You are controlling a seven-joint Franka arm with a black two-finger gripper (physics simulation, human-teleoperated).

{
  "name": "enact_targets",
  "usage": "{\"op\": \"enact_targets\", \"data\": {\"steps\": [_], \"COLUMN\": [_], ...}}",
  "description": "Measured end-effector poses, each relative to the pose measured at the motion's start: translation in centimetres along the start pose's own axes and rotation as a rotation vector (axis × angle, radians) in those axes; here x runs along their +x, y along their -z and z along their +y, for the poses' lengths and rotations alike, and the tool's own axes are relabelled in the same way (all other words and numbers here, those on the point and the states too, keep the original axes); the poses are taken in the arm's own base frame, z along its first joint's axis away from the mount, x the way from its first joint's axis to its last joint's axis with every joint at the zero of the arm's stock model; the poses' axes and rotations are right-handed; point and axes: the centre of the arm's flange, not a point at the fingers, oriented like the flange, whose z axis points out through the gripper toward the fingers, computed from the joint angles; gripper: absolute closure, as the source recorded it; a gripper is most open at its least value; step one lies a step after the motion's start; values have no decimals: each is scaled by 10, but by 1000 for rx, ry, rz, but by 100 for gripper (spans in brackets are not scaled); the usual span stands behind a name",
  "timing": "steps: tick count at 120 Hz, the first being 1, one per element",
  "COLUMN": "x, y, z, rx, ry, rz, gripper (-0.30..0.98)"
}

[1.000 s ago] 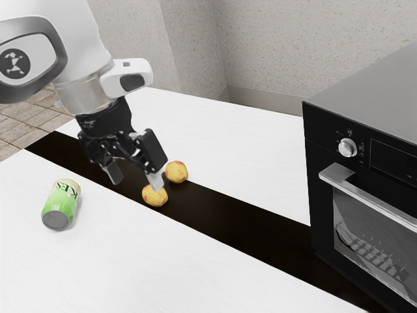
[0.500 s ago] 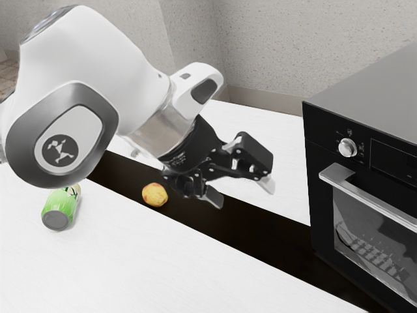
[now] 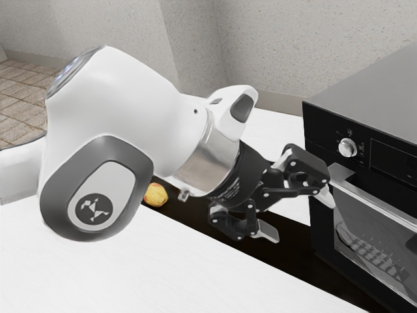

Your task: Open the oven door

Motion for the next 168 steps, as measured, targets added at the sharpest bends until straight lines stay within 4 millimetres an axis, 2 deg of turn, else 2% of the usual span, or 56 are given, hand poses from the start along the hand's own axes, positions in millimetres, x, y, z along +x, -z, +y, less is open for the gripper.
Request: {"op": "enact_targets", "data": {"steps": [16,38,46,72,91,106,144,168], "x": [1,-30,-33,-26,-10,-6,1,11], "y": [-10,-14,-17,-34,-44,-53,-72,-97], "z": [4,23,25,24,36,42,37,25], "rx": [-15,-59,-64,-56,-68,-68,-44,-1], "ry": [67,123,154,293,380,431,532,589], "rz": [7,-20,-30,-10,21,29,40,47], "gripper": [0,0,0,0,0,0,0,0]}}
